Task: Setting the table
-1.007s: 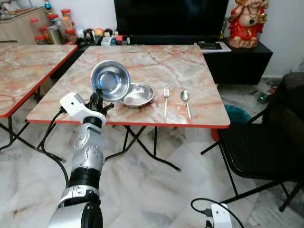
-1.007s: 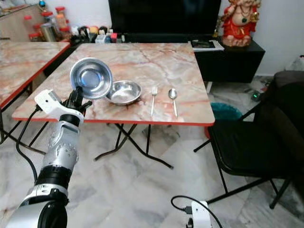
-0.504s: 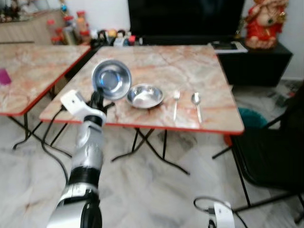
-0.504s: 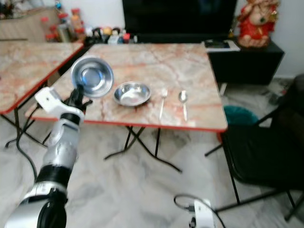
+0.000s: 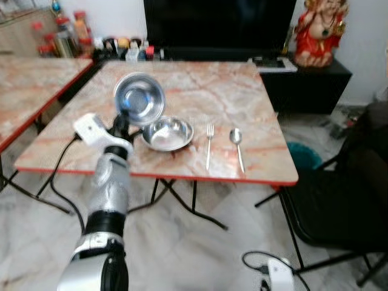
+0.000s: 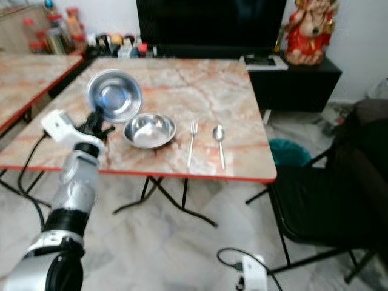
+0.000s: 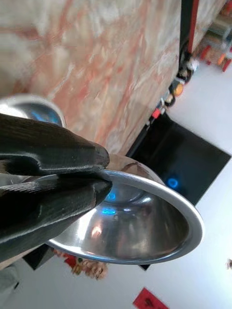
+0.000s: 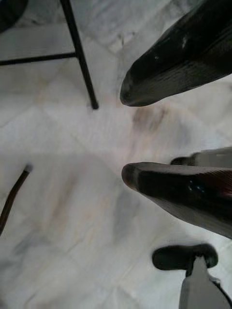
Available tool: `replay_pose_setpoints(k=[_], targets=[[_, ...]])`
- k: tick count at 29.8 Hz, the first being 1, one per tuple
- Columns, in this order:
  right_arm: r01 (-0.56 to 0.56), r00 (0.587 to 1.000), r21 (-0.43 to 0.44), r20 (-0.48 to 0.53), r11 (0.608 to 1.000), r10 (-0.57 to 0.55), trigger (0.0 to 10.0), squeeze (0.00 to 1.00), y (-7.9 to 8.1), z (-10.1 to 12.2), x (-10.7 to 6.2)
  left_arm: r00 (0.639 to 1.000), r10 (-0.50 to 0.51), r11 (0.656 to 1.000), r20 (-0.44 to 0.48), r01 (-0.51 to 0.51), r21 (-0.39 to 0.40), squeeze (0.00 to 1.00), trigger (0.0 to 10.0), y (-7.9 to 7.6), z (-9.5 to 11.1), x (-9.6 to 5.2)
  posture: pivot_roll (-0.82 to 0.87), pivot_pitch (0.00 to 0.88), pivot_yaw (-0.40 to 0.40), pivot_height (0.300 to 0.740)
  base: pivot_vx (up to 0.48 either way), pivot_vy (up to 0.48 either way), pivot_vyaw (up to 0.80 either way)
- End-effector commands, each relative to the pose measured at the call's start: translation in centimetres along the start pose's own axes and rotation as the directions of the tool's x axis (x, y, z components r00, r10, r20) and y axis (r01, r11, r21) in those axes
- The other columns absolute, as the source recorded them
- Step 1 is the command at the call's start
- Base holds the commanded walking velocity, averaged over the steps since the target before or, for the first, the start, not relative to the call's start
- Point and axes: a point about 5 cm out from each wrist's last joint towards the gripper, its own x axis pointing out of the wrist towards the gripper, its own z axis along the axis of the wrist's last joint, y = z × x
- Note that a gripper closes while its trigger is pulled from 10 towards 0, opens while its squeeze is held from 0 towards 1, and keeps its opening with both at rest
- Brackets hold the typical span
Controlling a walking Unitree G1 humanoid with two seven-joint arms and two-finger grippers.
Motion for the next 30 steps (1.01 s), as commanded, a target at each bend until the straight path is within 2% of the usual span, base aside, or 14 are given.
replay_pose_setpoints(k=[1, 24, 26, 30], targets=[[0.024, 1.0, 0.007, 0.0, 1.0, -0.024, 10.0, 0.0, -1.0, 0.0, 0.0, 0.999, -0.032, 0.999, 0.002, 0.032, -0.013, 0.0, 10.0, -1.2, -0.2, 0.3, 0.02, 0.0, 0.013, 0.74, 0.292, 0.0, 0.0], [0.023, 1.0, 0.003, -0.01, 1.0, -0.023, 10.0, 0.0, -1.1, -0.4, -0.1, 0.999, -0.033, 0.999, -0.031, 0.033, -0.014, 0.0, 10.0, -1.4, -1.1, 0.0, 0.02, 0.0, 0.012, 0.74, 0.29, 0.0, 0.0], [0.021, 1.0, 0.003, -0.012, 1.0, -0.021, 10.0, 0.0, -1.0, -0.5, -0.1, 0.998, -0.031, 0.999, -0.052, 0.03, -0.022, 0.0, 10.0, -1.3, -1.4, -0.1, 0.02, 0.0, 0.011, 0.74, 0.126, 0.0, 0.0], [0.019, 1.0, -0.006, -0.017, 1.0, -0.019, 10.0, 0.0, -1.1, -0.7, -0.1, 0.987, -0.044, 0.999, -0.154, 0.045, 0.001, 0.0, 10.0, -1.4, -2.8, -0.5, 0.02, 0.0, 0.01, 0.74, 0.0, 0.0, 0.0]])
